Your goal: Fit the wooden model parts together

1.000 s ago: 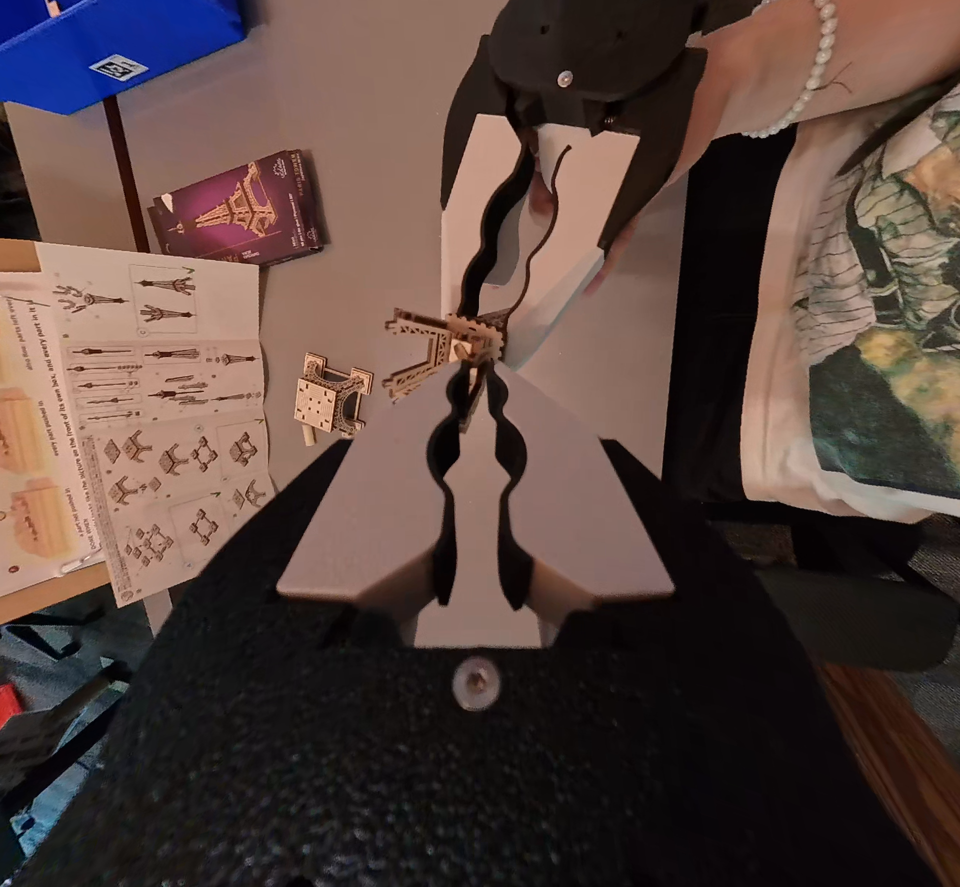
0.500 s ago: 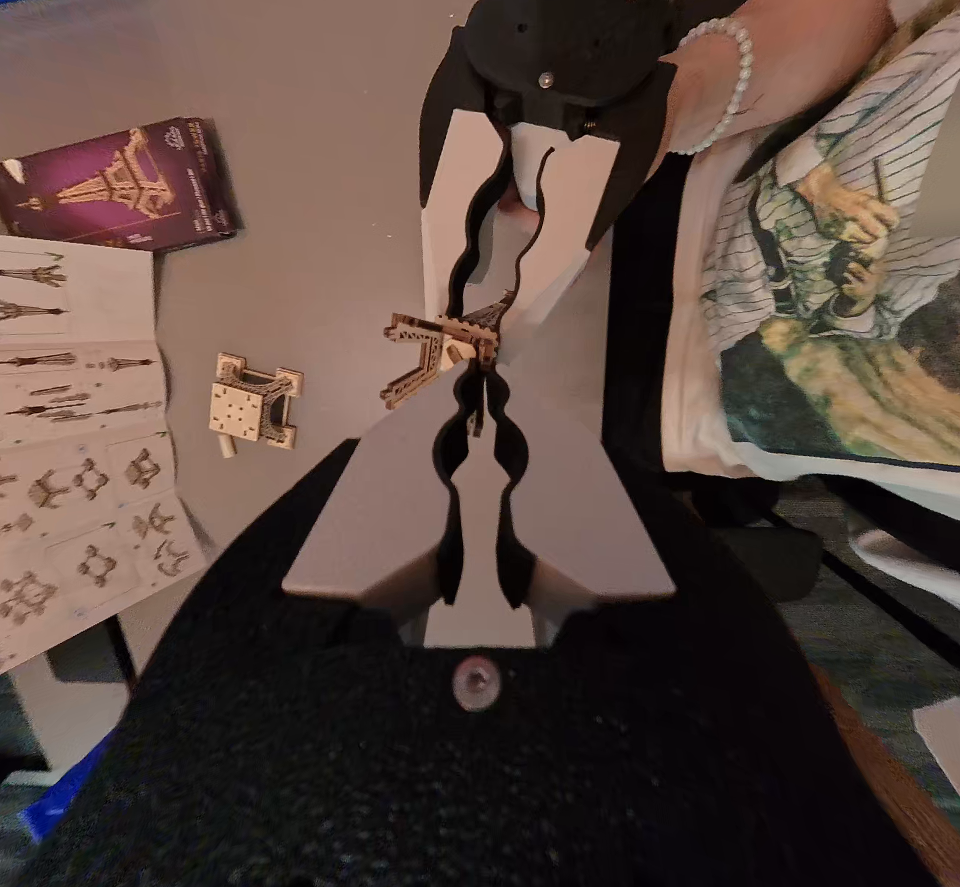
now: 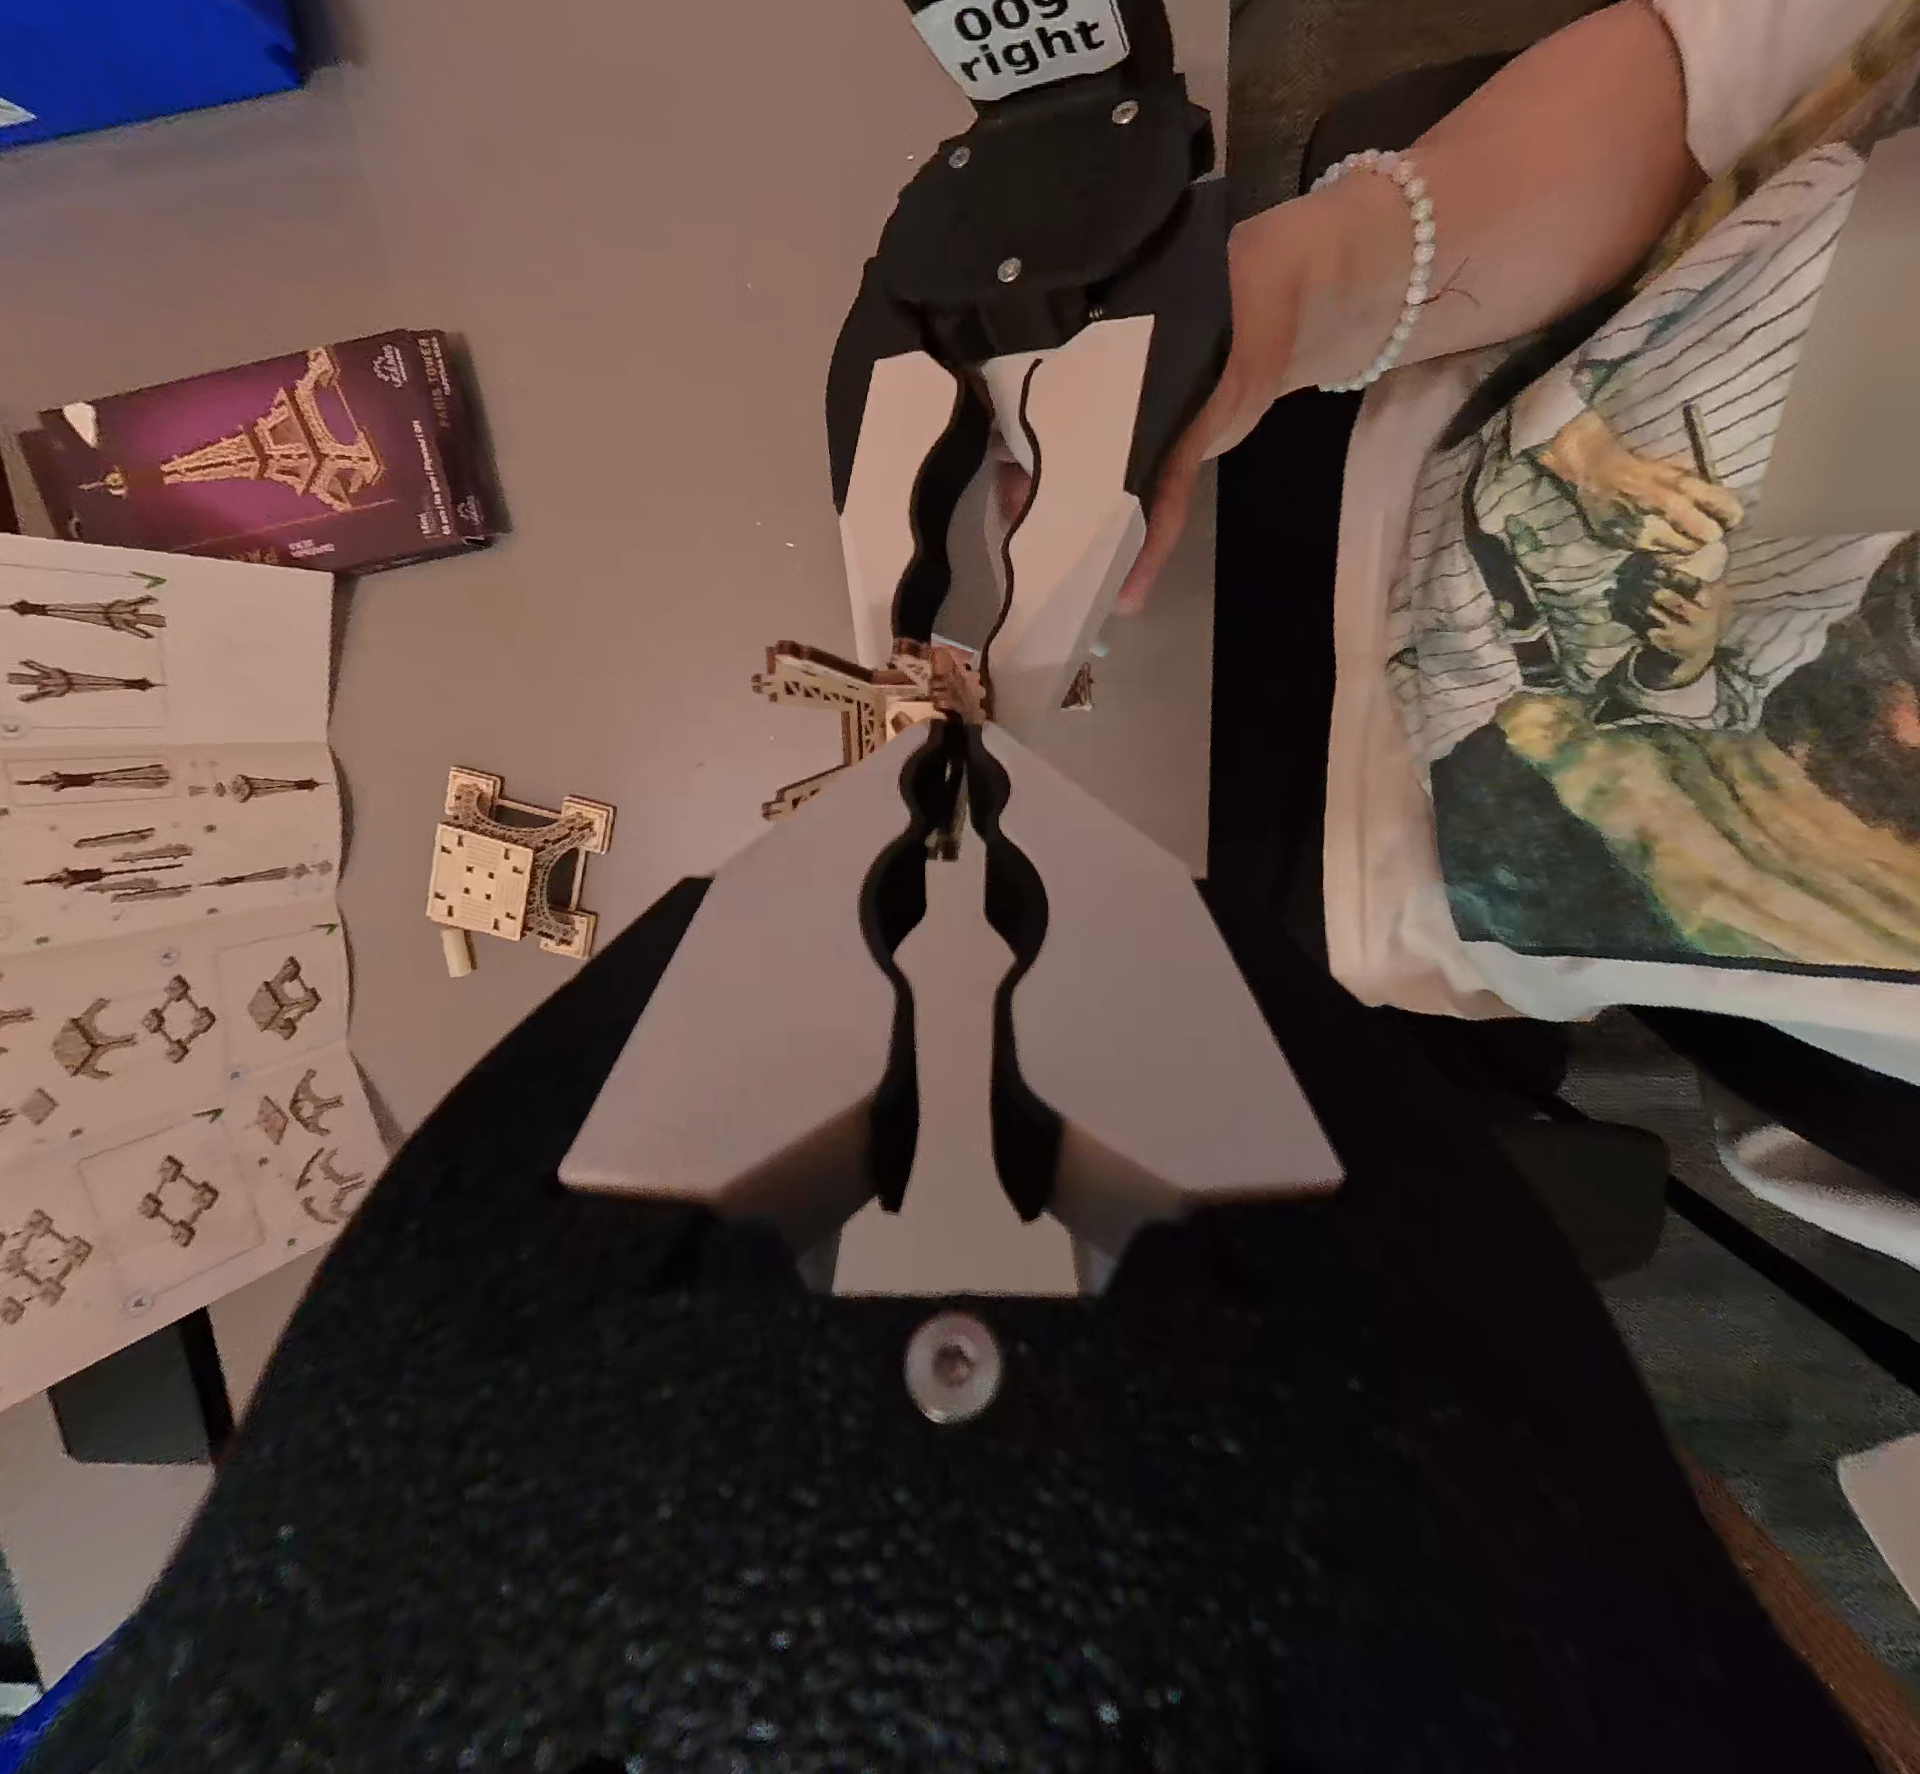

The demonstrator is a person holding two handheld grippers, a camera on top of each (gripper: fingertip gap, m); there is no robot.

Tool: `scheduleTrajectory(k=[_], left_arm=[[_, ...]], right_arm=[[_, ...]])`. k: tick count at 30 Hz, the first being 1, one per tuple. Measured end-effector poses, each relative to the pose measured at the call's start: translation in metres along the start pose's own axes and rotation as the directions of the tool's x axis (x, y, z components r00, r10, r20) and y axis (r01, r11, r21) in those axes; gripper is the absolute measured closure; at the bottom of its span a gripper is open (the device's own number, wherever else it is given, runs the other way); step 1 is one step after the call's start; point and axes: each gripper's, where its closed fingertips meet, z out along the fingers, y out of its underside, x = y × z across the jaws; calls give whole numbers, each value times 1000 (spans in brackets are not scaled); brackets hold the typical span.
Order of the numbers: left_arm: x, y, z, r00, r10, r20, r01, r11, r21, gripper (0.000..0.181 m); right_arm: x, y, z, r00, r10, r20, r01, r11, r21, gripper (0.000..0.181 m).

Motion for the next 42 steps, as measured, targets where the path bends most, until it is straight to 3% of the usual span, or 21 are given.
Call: scheduleTrajectory(k=[6, 13, 19, 24, 29, 31, 36, 42], left_arm=[[-3, -5, -14, 998, 23, 52, -23, 1000, 4, 180], [-2, 4, -7, 993, 78, 88, -69, 993, -98, 173], [0, 3, -3, 991, 106, 83, -96, 988, -120, 181], [3, 12, 0, 999, 50, 20, -46, 986, -158, 181], [0, 9, 1, 998, -32, -54, 26, 995, -98, 181], [3, 12, 4, 997, -14, -71, 6, 994, -111, 181], [-1, 10, 6, 999, -11, -45, 7, 995, -95, 181], [-6, 5, 3, 999, 36, 29, -35, 998, -43, 181]], right_arm=[[-1, -3, -2, 998, 57, 41, -58, 998, 24, 163], [-4, -2, -1, 998, 41, 38, -41, 999, 11, 163], [-2, 1, 0, 1000, -10, 1, 10, 1000, -14, 163], [-3, 2, 1, 996, -78, -29, 78, 997, -24, 164], [-1, -1, 2, 999, -36, -35, 37, 999, 23, 164], [3, 3, 2, 989, -121, -88, 119, 993, -23, 165], [4, 1, 1, 992, -95, -78, 95, 995, -4, 165], [11, -2, -2, 971, -190, -144, 188, 982, -27, 163]])
